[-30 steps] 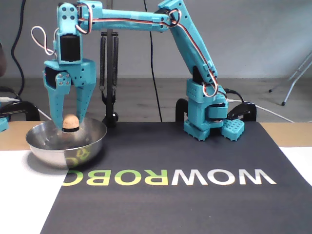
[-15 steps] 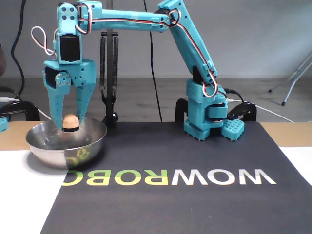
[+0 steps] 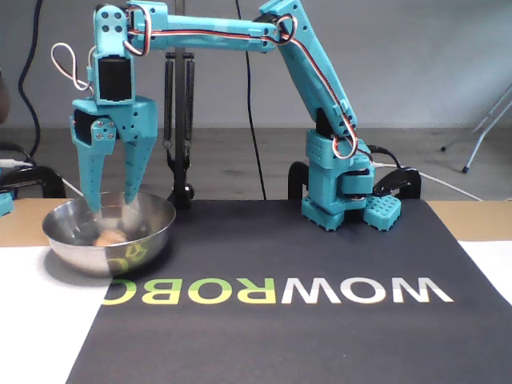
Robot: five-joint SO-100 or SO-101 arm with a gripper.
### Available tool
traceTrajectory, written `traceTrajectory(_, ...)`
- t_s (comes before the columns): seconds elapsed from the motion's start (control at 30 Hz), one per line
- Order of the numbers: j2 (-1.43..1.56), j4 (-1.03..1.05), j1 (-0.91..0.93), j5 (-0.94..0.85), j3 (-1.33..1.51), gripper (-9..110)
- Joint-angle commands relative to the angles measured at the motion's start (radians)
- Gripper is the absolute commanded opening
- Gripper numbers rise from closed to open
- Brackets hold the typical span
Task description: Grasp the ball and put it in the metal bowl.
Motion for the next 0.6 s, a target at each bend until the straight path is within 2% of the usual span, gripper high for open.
traceTrajectory(0.0,0.006,-0.008,0.005,-0.009,-0.048,56)
traceTrajectory(0.57,0.006,0.003,0.014,-0.009,-0.048,54)
